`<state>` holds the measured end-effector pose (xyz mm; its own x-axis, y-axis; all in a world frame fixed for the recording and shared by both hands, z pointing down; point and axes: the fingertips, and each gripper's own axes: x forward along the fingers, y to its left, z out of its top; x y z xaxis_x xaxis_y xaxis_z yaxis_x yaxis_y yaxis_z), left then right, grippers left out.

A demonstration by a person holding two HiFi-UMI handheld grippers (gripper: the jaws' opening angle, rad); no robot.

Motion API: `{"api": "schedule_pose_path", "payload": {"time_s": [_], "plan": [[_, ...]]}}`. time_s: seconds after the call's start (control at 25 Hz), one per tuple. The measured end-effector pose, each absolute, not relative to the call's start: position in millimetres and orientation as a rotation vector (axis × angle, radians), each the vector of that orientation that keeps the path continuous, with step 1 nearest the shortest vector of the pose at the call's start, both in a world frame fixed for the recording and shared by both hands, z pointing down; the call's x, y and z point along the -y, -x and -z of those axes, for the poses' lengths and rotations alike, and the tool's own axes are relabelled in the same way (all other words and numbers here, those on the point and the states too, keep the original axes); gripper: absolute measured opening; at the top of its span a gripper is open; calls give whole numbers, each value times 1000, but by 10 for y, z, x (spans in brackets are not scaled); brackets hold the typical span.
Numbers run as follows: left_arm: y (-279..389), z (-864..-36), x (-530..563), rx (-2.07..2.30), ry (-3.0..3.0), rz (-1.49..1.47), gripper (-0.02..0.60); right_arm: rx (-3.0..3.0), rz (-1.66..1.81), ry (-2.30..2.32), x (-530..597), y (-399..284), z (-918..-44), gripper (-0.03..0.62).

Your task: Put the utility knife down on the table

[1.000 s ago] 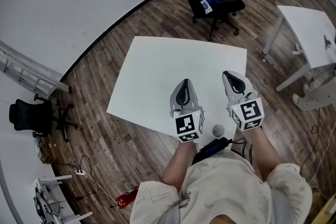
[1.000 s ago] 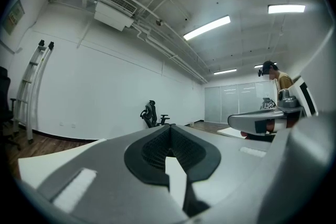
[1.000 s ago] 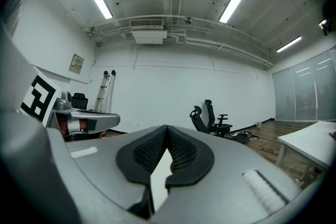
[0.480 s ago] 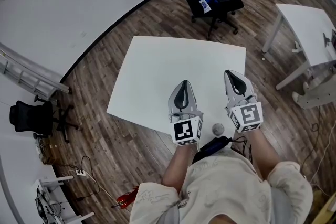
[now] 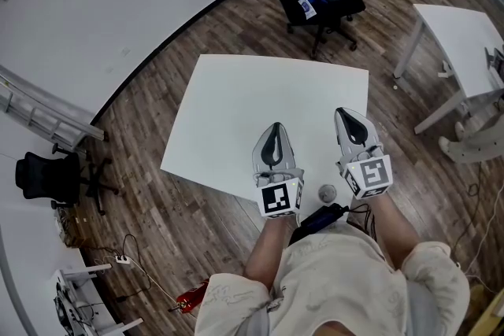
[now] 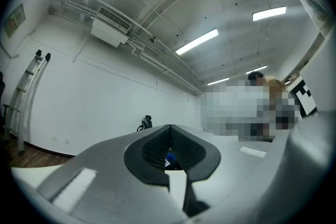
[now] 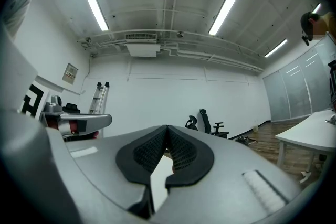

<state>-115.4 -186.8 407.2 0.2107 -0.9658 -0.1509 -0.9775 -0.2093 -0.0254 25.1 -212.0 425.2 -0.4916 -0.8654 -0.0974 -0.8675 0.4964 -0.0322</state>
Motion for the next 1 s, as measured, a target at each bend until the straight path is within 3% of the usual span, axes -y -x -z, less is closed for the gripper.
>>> {"api": "schedule_pose_path", "payload": {"time_s": [1.0], "plan": [[1212,-4173,1859,-1925,2353,-182,20,-2670,-44,1519,2159,-242,-4327,6]]}}
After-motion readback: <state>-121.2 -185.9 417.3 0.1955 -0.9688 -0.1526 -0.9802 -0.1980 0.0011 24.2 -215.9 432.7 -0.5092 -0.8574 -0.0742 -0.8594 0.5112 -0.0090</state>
